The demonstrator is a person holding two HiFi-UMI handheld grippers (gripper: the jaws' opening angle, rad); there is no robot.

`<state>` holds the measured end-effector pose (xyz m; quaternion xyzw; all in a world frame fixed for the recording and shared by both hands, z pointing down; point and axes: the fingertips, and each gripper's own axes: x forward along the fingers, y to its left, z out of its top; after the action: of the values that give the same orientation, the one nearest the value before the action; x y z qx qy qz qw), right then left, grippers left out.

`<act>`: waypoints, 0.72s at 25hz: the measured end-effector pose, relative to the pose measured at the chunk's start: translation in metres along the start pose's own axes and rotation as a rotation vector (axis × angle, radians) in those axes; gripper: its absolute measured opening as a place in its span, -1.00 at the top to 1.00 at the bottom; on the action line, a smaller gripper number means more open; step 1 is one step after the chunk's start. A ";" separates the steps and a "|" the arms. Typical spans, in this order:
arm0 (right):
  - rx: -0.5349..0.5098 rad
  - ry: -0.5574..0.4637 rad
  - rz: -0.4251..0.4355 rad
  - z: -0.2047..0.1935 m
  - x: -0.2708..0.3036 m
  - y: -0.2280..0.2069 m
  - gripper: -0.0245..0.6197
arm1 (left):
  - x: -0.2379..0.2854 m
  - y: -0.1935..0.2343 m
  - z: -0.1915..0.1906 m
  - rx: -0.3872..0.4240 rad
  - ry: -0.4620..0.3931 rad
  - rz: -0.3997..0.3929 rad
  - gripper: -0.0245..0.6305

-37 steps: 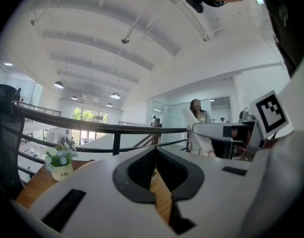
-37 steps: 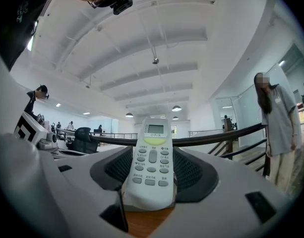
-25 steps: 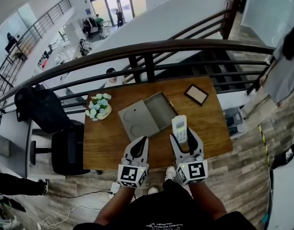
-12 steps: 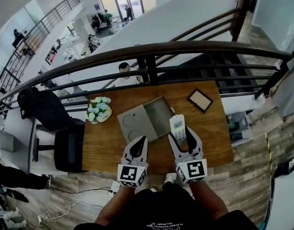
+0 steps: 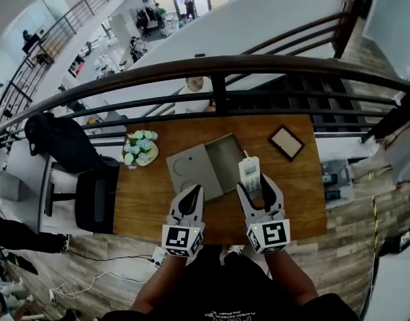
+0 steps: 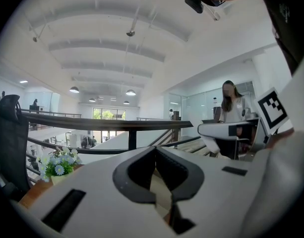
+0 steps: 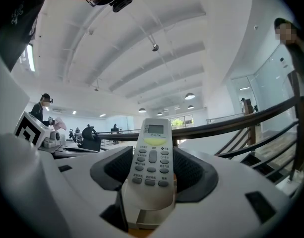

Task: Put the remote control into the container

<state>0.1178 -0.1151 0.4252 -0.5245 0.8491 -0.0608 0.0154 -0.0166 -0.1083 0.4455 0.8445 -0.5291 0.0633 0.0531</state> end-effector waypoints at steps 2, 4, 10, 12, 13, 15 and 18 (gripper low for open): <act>-0.008 0.011 0.000 -0.002 0.011 0.000 0.10 | 0.006 0.009 -0.002 -0.006 0.000 0.002 0.91; -0.014 0.020 0.000 -0.006 0.020 0.000 0.10 | 0.012 0.016 -0.004 -0.012 0.001 0.002 0.91; -0.023 0.051 -0.015 -0.016 0.050 0.001 0.10 | 0.031 0.040 -0.010 -0.030 0.001 -0.012 0.91; -0.031 0.072 -0.014 -0.020 0.061 0.001 0.10 | 0.040 0.047 -0.013 -0.033 0.009 -0.019 0.91; -0.033 0.084 -0.015 -0.024 0.066 0.001 0.10 | 0.044 0.051 -0.015 -0.036 0.015 -0.022 0.91; -0.035 0.109 -0.015 -0.032 0.078 0.001 0.10 | 0.052 0.059 -0.021 -0.043 0.027 -0.025 0.91; -0.038 0.151 -0.011 -0.045 0.096 0.000 0.10 | 0.065 0.070 -0.029 -0.050 0.045 -0.028 0.91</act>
<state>0.0710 -0.1968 0.4733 -0.5233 0.8460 -0.0840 -0.0588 -0.0530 -0.1922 0.4861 0.8487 -0.5173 0.0683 0.0870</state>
